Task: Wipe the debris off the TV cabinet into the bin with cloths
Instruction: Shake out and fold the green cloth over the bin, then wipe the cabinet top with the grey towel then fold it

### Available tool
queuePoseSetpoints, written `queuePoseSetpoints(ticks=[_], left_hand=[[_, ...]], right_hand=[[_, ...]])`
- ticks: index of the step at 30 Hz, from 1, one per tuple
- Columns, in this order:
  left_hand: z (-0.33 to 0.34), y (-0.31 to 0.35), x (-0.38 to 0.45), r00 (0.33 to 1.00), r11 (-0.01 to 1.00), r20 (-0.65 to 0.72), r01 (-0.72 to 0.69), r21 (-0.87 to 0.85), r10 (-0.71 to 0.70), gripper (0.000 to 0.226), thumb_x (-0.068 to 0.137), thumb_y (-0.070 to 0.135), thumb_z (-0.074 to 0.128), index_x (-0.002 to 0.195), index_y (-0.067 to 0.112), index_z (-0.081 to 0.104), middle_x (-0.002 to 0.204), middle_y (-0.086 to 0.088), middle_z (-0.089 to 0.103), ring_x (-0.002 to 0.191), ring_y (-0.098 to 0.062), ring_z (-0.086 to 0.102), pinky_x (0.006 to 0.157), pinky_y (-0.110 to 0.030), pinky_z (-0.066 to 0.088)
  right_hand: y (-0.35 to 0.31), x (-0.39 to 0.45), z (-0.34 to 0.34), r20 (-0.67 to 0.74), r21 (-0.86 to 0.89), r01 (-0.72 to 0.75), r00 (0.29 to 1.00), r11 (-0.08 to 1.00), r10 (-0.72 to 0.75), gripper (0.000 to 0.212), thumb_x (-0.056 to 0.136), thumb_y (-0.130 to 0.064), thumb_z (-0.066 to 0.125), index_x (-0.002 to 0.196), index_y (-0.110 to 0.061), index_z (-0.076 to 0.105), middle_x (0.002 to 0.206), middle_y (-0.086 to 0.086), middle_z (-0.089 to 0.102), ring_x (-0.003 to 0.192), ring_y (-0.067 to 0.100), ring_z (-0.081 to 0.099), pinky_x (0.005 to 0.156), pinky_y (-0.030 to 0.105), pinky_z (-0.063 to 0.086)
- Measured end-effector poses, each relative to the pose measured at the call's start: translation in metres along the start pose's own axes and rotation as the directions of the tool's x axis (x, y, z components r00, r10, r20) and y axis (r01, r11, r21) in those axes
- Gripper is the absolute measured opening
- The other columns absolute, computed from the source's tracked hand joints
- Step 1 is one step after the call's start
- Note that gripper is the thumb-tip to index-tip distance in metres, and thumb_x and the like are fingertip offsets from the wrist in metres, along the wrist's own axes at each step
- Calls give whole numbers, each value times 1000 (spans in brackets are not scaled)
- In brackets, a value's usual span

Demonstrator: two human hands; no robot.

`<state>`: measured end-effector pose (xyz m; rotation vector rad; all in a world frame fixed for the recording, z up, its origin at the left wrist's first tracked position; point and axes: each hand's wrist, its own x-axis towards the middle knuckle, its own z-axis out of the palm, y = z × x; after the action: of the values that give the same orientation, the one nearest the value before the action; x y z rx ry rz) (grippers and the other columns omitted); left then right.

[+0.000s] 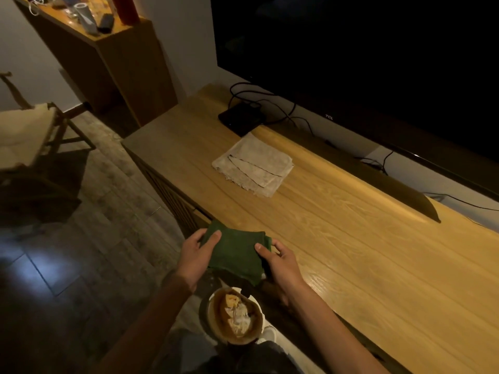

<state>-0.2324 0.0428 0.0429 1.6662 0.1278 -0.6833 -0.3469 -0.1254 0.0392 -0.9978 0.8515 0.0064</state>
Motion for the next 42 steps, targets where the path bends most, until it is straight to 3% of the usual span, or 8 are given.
queuePoseSetpoints(ticks=[4, 8, 12, 20, 28, 34, 39, 42], left_hand=[[9, 4, 35, 999, 996, 45, -8, 85, 4, 11, 95, 31, 66, 103, 25, 71, 100, -2, 78, 93, -19, 75, 67, -27, 61], [11, 11, 82, 995, 976, 85, 25, 215, -44, 45, 95, 35, 66, 133, 12, 59, 131, -8, 63, 118, -25, 63, 100, -43, 54], [5, 15, 136, 984, 957, 149, 54, 285, -100, 52, 94, 39, 65, 138, 12, 57, 134, -10, 64, 115, -24, 66, 96, -44, 57], [-10, 16, 233, 964, 873, 190, 75, 482, -188, 54, 95, 42, 63, 141, 13, 54, 141, -12, 58, 129, -29, 56, 108, -49, 47], [-26, 27, 290, 939, 725, 265, -26, 688, -218, 42, 97, 39, 61, 130, 13, 62, 125, -11, 69, 113, -31, 66, 99, -47, 53], [-26, 65, 317, 947, 475, 320, -271, 837, -23, 33, 88, 49, 52, 72, 22, 61, 68, 0, 66, 70, -23, 65, 71, -36, 57], [16, 114, 365, 895, 433, 411, -444, 784, 174, 42, 92, 50, 50, 109, 16, 67, 100, -6, 70, 91, -27, 65, 83, -45, 57], [47, 128, 390, 921, 490, 375, -375, 787, 103, 57, 93, 54, 51, 127, 8, 61, 117, -13, 68, 103, -33, 64, 89, -43, 55]], right_hand=[[1, 26, -1, -72, 31, 1, 997, 1000, 1, 15, 98, -18, 69, 113, -15, 71, 102, 10, 81, 95, 28, 78, 89, 47, 62], [-2, 57, 7, -150, 35, -7, 989, 999, 12, 10, 100, -24, 67, 108, -20, 72, 95, 4, 82, 87, 22, 79, 77, 39, 64], [-6, 90, 24, -226, 50, -45, 972, 998, 55, 10, 101, -25, 65, 106, -20, 73, 92, 5, 81, 84, 24, 79, 72, 39, 64], [-8, 154, 67, -406, -17, -78, 912, 997, 64, 12, 102, -20, 63, 100, -17, 74, 104, 13, 78, 100, 36, 74, 94, 60, 57], [-13, 177, 89, -471, -220, -117, 882, 968, 0, 13, 104, -25, 60, 97, -22, 70, 99, 3, 75, 99, 27, 71, 89, 49, 60], [-45, 187, 54, -611, -481, -204, 775, 853, -159, 20, 101, -40, 60, 103, -24, 71, 86, -8, 69, 87, 19, 70, 66, 27, 51], [-101, 235, 15, -725, -379, -187, 668, 906, -165, 27, 100, -31, 64, 119, -11, 65, 112, 8, 71, 103, 26, 66, 92, 37, 52], [-124, 263, 8, -727, -295, -172, 679, 940, -104, 39, 99, -33, 67, 129, -10, 58, 123, 11, 68, 105, 24, 63, 95, 38, 52]])
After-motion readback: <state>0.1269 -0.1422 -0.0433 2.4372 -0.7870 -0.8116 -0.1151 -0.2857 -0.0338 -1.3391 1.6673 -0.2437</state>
